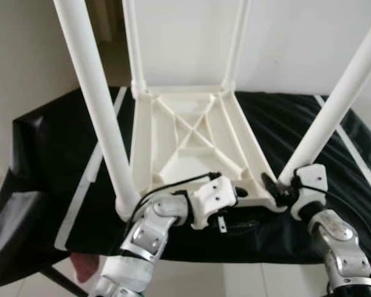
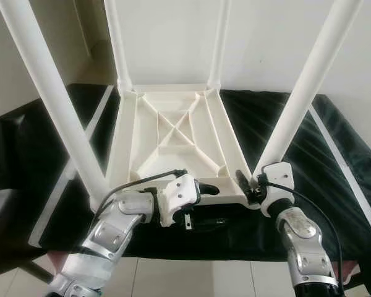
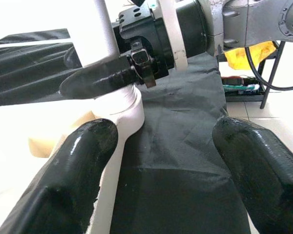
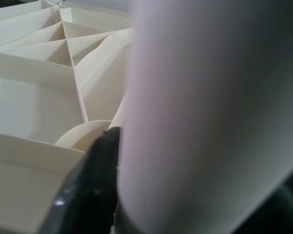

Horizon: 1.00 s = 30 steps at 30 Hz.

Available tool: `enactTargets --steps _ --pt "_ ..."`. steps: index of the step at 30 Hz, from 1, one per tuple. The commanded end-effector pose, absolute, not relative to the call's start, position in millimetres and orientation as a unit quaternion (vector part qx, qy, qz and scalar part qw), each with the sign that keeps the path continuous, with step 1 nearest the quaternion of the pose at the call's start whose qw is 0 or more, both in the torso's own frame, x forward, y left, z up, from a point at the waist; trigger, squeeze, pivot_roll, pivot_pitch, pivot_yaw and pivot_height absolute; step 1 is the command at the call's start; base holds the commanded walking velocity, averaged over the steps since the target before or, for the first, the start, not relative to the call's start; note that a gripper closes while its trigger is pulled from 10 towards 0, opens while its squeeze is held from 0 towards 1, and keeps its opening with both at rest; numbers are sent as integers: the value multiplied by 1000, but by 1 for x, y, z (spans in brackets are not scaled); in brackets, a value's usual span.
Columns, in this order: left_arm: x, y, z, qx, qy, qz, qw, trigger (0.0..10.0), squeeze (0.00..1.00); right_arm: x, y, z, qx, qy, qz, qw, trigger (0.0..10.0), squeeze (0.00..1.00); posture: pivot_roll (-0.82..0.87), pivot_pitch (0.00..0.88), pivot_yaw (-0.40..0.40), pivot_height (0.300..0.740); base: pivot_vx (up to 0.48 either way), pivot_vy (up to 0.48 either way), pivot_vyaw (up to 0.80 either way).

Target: Building children table

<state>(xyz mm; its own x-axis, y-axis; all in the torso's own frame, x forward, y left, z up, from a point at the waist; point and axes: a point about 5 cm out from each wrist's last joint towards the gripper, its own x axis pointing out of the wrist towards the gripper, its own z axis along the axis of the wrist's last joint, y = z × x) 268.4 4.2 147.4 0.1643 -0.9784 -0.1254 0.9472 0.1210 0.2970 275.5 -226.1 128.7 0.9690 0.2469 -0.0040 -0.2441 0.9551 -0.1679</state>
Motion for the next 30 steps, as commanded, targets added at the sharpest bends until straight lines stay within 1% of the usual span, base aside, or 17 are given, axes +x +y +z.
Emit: enactTargets --steps 1,5,9,10,11,17,18,21,22,23,27,30 --pt "276 4 147 156 -57 -588 792 10000 0 276 -225 127 -90 -3 137 986 0 0 -51 0 -10 740 0 0 0" --pt "275 3 147 154 -58 -585 794 10000 0 272 -221 122 -79 5 152 985 0 0 -45 0 -17 740 0 0 0" --pt "275 4 146 154 -56 -584 795 10000 0 269 -220 115 -70 19 148 986 0 0 -44 0 -18 740 0 0 0" --pt "275 4 146 155 -56 -584 795 10000 0 268 -221 112 -70 24 139 987 9412 0 -43 0 -18 740 0 0 0" --pt "275 4 146 157 -56 -583 795 10000 0 267 -222 111 -58 28 123 990 10000 0 -43 0 -17 740 0 0 0" --pt "276 4 145 158 -56 -584 794 10000 0 265 -224 108 -41 30 73 996 10000 0 -43 0 -21 740 0 0 0" --pt "276 4 145 159 -55 -584 794 10000 0 265 -223 107 -34 29 54 998 10000 0 -44 0 -21 740 0 0 0" --pt "276 4 145 159 -55 -583 795 10000 0 264 -223 106 -30 29 41 998 10000 0 -43 0 -19 740 0 0 0" --pt "275 5 144 158 -52 -584 795 10000 0 262 -223 100 -9 39 -23 999 10000 0 -40 0 -21 740 0 0 0" --pt "275 5 144 158 -52 -584 795 10000 0 262 -223 100 -9 39 -23 999 10000 0 -40 0 -21 740 0 0 0" --pt "274 10 138 160 -43 -580 797 10000 0 256 -224 92 27 61 -132 989 10000 0 -41 0 -20 740 0 0 0" --pt "273 10 138 158 -41 -579 798 10000 0 254 -216 90 48 64 -174 981 10000 0 -41 0 -22 740 0 0 0"
